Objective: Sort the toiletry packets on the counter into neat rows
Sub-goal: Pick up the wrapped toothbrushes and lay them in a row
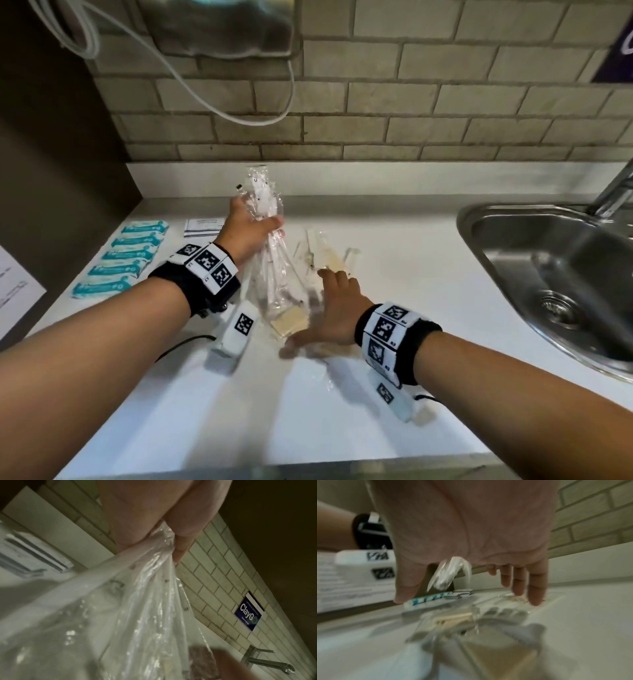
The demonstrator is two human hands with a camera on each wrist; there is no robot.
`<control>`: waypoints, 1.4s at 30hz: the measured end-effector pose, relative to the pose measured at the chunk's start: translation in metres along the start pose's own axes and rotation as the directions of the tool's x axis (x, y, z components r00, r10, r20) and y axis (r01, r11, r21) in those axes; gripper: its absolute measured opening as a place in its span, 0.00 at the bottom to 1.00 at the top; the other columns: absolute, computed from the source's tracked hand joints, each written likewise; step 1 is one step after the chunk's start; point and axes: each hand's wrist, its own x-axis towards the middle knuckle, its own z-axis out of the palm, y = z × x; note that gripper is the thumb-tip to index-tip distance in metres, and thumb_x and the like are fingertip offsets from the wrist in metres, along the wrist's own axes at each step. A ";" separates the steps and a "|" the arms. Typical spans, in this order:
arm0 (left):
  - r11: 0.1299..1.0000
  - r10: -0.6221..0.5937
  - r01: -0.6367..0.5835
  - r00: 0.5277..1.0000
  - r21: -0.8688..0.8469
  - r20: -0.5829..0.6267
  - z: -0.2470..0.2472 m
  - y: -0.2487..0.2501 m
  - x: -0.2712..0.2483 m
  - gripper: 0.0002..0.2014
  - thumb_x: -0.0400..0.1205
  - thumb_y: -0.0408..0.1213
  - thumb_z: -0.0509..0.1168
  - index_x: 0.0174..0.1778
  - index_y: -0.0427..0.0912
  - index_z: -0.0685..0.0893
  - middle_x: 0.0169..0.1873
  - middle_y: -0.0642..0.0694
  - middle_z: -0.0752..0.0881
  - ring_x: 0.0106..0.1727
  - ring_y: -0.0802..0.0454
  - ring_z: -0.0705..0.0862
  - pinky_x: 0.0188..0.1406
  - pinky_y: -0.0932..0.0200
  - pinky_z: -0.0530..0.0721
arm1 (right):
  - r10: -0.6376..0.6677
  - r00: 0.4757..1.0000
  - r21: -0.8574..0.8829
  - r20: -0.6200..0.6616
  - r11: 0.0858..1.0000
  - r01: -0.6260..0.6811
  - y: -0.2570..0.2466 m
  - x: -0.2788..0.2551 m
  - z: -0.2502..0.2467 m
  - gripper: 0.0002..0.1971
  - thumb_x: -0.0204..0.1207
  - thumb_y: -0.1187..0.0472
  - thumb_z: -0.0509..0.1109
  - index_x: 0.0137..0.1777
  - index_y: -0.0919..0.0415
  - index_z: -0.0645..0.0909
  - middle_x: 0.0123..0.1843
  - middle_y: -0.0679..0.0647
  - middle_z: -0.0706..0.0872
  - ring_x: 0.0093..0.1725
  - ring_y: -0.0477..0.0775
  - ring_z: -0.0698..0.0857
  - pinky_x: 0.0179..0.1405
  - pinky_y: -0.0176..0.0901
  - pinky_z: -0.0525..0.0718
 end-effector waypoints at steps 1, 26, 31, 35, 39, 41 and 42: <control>1.000 0.017 -0.016 1.000 0.016 -0.009 -0.006 0.004 0.000 0.34 0.78 0.35 0.72 0.75 0.55 0.61 0.64 0.46 0.81 0.56 0.44 0.86 0.58 0.40 0.85 | 0.006 0.999 -0.078 0.041 0.997 -0.003 0.000 0.001 0.009 0.71 0.49 0.20 0.71 0.85 0.49 0.37 0.86 0.51 0.40 0.84 0.65 0.43 0.79 0.72 0.57; 0.998 0.037 -0.042 0.995 0.054 0.090 -0.007 -0.001 0.068 0.38 0.74 0.46 0.75 0.76 0.57 0.62 0.63 0.46 0.84 0.58 0.44 0.87 0.62 0.37 0.83 | 0.080 0.967 -0.132 0.244 0.990 -0.049 0.010 0.143 -0.002 0.77 0.49 0.32 0.82 0.81 0.45 0.23 0.80 0.59 0.19 0.79 0.68 0.22 0.80 0.74 0.40; 0.997 0.020 -0.028 0.995 0.075 0.098 -0.001 -0.002 0.074 0.37 0.76 0.46 0.74 0.77 0.60 0.60 0.65 0.47 0.82 0.61 0.45 0.85 0.63 0.37 0.81 | 0.049 0.955 -0.119 0.293 0.993 -0.014 0.009 0.147 -0.006 0.77 0.48 0.31 0.82 0.79 0.43 0.21 0.80 0.55 0.19 0.79 0.66 0.22 0.80 0.74 0.39; 0.996 0.013 -0.021 0.996 0.086 0.092 0.010 0.001 0.073 0.43 0.69 0.53 0.76 0.77 0.60 0.60 0.68 0.47 0.78 0.65 0.45 0.82 0.66 0.38 0.79 | -0.034 0.975 -0.056 0.220 0.997 0.047 0.020 0.127 -0.037 0.74 0.51 0.31 0.81 0.80 0.40 0.24 0.84 0.50 0.27 0.80 0.63 0.24 0.79 0.66 0.32; 0.994 0.009 -0.018 0.997 0.109 0.081 0.034 0.003 0.077 0.48 0.62 0.59 0.75 0.76 0.57 0.62 0.69 0.47 0.79 0.64 0.45 0.82 0.66 0.40 0.81 | -0.006 0.967 0.124 0.254 0.992 -0.026 0.052 0.092 -0.078 0.65 0.55 0.41 0.85 0.85 0.41 0.42 0.87 0.46 0.52 0.86 0.57 0.49 0.81 0.62 0.52; 0.989 0.003 -0.018 0.995 0.144 0.100 0.056 -0.001 0.080 0.49 0.59 0.64 0.76 0.74 0.53 0.66 0.66 0.47 0.82 0.61 0.45 0.85 0.62 0.40 0.83 | -0.035 0.970 0.308 0.242 0.950 -0.043 0.071 0.081 -0.089 0.60 0.56 0.42 0.85 0.83 0.42 0.51 0.82 0.46 0.66 0.80 0.54 0.68 0.79 0.55 0.66; 0.987 -0.001 -0.018 0.993 0.160 0.120 0.072 -0.003 0.080 0.48 0.57 0.66 0.76 0.72 0.52 0.69 0.63 0.47 0.84 0.58 0.46 0.86 0.61 0.41 0.84 | -0.035 0.980 0.372 0.194 0.927 -0.041 0.082 0.077 -0.093 0.55 0.58 0.41 0.84 0.82 0.43 0.56 0.78 0.46 0.73 0.74 0.53 0.76 0.76 0.54 0.72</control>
